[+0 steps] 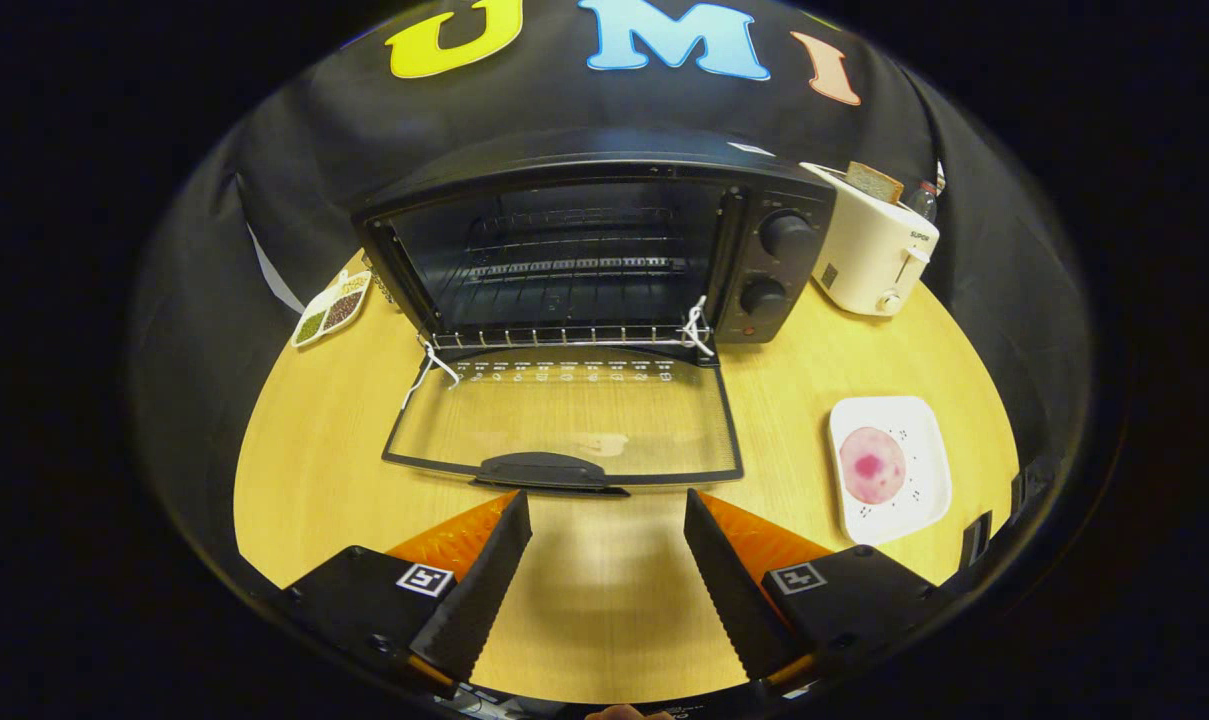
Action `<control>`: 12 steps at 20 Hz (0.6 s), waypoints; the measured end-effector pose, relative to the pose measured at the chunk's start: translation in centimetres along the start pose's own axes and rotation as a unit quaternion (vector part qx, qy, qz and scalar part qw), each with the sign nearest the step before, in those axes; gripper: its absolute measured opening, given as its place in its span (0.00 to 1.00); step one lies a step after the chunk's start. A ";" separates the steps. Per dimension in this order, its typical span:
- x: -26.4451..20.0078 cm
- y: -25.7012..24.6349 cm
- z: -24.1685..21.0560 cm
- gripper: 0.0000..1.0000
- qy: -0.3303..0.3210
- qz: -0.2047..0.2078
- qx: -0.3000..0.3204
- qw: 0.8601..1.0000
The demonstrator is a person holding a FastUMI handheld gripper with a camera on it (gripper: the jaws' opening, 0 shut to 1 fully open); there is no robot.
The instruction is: Open the toaster oven, put the food inside, and close the toaster oven door.
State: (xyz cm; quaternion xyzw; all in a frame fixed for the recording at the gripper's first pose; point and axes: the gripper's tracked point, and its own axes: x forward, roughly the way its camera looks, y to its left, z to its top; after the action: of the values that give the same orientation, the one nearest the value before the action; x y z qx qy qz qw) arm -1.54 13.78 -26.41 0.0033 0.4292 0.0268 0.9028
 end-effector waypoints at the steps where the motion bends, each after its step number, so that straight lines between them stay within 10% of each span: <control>1: -0.4 -1.3 0.0 0.99 0.002 -0.006 -0.010 1.000; 12: -2.1 -14.6 1.8 0.99 0.012 -0.029 0.058 0.998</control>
State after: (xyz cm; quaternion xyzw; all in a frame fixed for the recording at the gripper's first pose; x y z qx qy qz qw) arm -0.78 -0.90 -24.06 0.0431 0.4408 -0.0245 0.8962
